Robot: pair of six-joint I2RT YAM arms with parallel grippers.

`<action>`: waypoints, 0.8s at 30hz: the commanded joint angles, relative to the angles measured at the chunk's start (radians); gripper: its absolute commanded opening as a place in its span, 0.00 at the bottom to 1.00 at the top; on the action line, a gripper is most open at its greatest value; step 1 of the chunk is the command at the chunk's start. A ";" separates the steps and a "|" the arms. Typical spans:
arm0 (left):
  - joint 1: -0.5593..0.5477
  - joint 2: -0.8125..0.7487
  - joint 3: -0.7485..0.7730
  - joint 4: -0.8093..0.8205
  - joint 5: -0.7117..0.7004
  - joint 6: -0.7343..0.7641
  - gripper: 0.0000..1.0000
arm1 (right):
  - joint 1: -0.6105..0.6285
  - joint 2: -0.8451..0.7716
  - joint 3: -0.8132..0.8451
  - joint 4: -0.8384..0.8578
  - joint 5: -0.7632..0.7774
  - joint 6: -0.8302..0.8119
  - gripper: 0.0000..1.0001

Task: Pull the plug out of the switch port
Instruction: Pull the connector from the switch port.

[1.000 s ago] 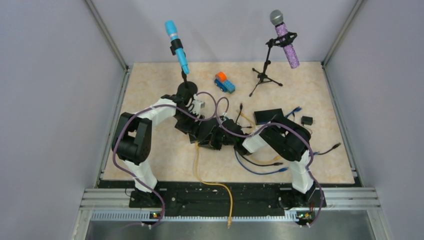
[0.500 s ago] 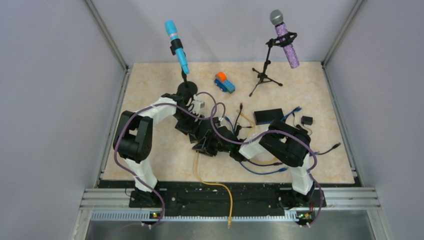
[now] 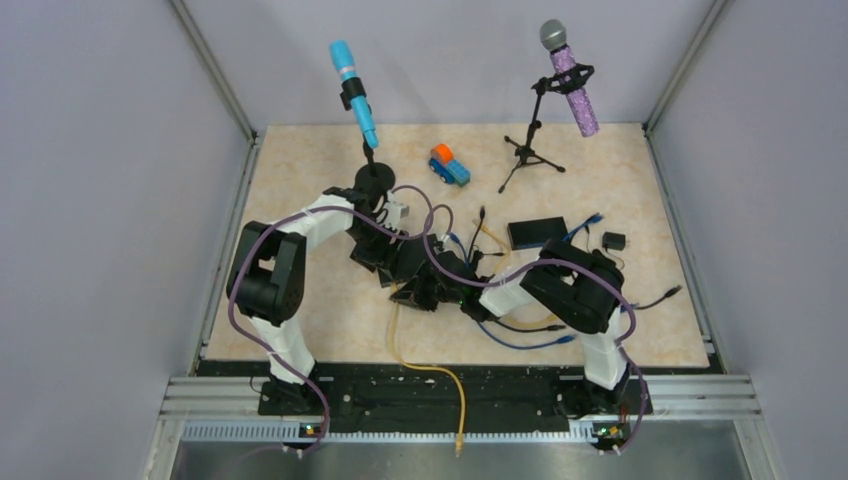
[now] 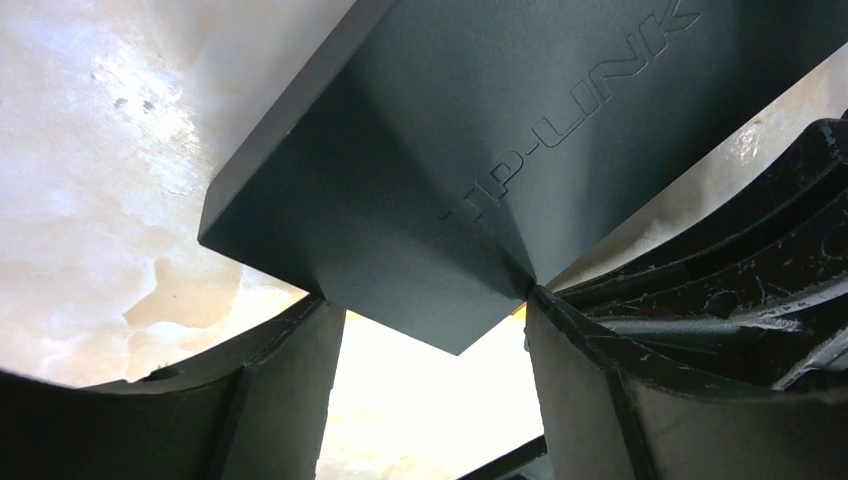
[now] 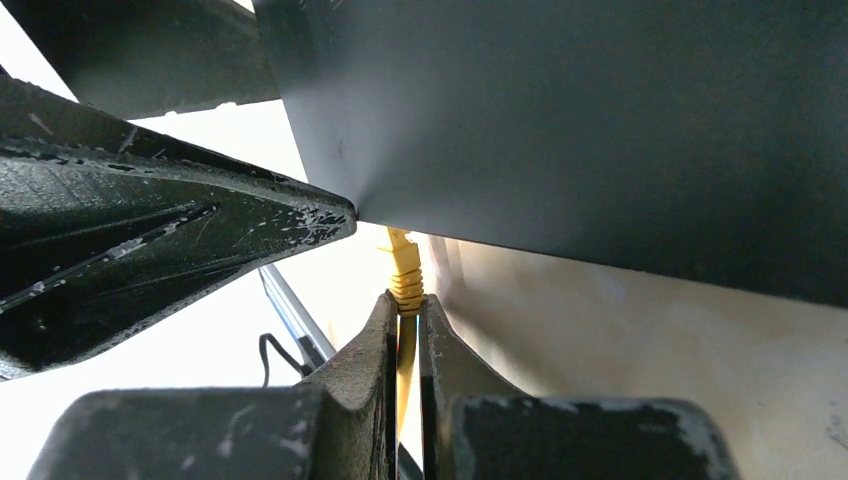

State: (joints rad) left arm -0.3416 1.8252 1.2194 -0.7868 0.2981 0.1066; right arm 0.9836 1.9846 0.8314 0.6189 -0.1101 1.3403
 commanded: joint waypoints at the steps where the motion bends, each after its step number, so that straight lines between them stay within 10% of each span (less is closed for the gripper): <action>1: -0.002 0.042 -0.017 0.027 -0.063 -0.010 0.70 | 0.010 -0.050 -0.019 -0.100 -0.124 -0.054 0.00; 24: -0.004 0.052 -0.037 0.074 -0.102 -0.060 0.67 | 0.021 -0.247 -0.011 -0.207 -0.209 -0.194 0.00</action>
State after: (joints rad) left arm -0.3470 1.8450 1.2163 -0.8333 0.3412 0.0429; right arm 0.9821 1.8408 0.8135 0.3653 -0.2100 1.1709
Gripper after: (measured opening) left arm 0.670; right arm 0.031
